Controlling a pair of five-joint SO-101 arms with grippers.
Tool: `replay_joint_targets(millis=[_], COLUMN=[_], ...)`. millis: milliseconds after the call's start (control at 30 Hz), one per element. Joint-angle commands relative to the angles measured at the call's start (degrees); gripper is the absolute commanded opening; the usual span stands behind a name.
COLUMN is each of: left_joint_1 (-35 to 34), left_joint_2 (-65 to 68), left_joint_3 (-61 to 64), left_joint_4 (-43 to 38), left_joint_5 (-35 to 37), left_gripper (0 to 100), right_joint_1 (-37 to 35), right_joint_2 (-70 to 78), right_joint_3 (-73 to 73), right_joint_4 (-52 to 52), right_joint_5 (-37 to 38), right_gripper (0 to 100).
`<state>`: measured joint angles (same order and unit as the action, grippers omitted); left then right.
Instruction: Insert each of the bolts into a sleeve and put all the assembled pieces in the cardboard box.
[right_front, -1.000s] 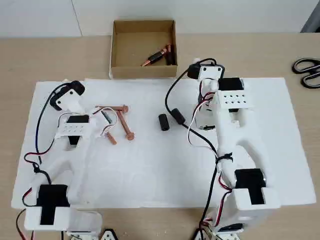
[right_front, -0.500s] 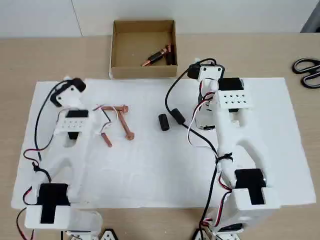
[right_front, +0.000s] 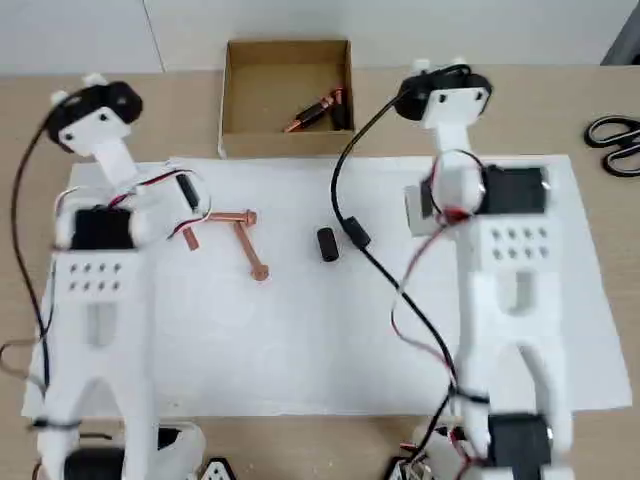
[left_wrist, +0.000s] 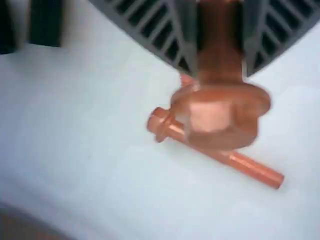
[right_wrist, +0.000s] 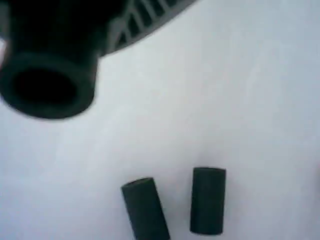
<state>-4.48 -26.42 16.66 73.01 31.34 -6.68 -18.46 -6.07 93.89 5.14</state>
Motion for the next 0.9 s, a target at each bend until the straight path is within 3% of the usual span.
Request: replay_joint_targets(millis=[0,200,367,533,733,867], left_joint_1=[0.26,0.26,1.41,6.77,12.40,15.38], left_joint_2=[-9.32,-17.67,-22.68,-27.69,-31.91,-32.53], left_joint_3=[-3.12,-3.03,-2.07,4.97,14.20,19.21], left_joint_4=[2.20,4.31,5.63,3.52,-7.65,-13.27], left_joint_5=[-0.44,-0.62,-6.77,-9.41,-9.23,-9.23], left_gripper=[1,1,1,1,1,1], right_joint_1=[-0.40,-0.40,-0.40,-0.31,-0.48,-3.12], right_joint_2=[-10.59,-26.51,-39.78,-50.95,-62.29,-70.20], right_joint_3=[-2.90,4.48,16.62,36.48,63.65,76.92], right_joint_4=[3.38,3.91,0.04,-14.02,-39.16,-45.93], right_joint_5=[0.62,0.62,0.62,0.62,0.18,0.18], right_gripper=[0.4,0.3,0.3,0.3,0.3,0.3])
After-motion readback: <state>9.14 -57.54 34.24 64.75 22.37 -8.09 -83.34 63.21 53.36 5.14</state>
